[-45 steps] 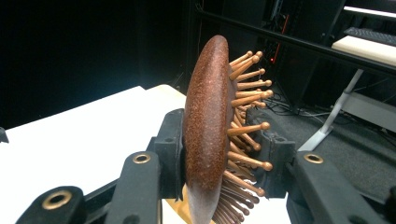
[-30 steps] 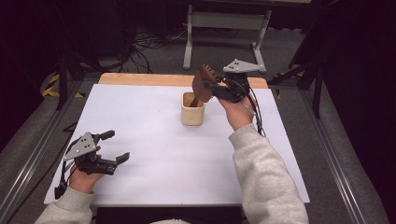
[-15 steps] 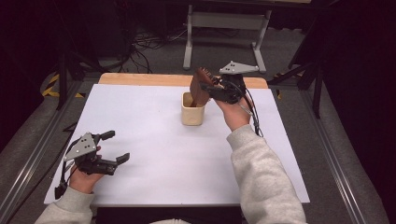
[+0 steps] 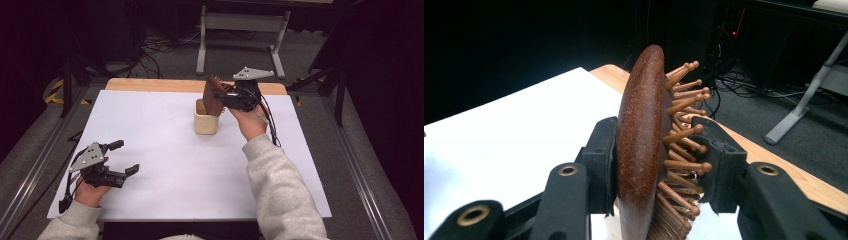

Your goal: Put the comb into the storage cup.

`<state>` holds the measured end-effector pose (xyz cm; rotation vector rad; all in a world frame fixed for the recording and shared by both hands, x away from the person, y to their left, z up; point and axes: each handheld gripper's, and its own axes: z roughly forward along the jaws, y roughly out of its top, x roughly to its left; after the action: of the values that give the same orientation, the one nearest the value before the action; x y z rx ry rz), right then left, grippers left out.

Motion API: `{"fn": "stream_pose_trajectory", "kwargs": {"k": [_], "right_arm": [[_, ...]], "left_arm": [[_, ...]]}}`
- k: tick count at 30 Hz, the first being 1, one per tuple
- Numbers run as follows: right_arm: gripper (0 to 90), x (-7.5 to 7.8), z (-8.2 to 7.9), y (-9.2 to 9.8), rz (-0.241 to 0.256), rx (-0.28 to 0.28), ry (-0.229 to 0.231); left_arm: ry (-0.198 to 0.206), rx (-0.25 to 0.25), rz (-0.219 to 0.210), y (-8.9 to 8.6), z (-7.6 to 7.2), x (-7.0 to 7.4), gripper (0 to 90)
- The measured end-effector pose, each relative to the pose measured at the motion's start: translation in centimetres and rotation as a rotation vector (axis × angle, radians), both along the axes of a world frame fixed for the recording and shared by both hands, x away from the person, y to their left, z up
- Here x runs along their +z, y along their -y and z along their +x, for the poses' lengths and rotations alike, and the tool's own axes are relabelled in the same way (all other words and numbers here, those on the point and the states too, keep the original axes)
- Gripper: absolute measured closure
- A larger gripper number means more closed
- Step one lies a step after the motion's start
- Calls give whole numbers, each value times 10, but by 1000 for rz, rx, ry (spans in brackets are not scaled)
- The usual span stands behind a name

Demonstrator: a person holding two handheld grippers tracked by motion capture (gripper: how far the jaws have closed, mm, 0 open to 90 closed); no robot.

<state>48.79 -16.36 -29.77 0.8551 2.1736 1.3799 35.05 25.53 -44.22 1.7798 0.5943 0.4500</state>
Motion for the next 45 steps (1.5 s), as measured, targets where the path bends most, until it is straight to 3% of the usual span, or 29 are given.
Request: {"fn": "stream_pose_trajectory", "kwargs": {"k": [8,15,16,18,19,25,28,37,42,45], "right_arm": [[524,-3,3,3,12,-2,-6],[396,-2,4,7,47,1,14],[311,0,2,10,78,8,39],[279,1,2,11,88,10,42],[190,4,0,14,98,-4,71],[69,11,-7,21,80,-22,144],[43,17,-15,28,79,-34,179],[32,30,-40,49,67,-18,225],[19,32,-54,60,45,-9,235],[17,31,-62,68,39,5,218]], "left_arm": [[2,-1,5,0,0,0,24],[1,-3,8,0,0,0,24],[-1,-3,7,0,0,0,24],[-1,-4,5,0,1,0,24],[0,-5,3,0,1,0,24],[-2,-6,8,0,1,0,24],[-10,0,-1,0,1,-1,24],[-11,2,4,-1,1,-1,22],[-6,3,11,-1,1,0,18],[-7,2,11,-2,2,0,17]]}}
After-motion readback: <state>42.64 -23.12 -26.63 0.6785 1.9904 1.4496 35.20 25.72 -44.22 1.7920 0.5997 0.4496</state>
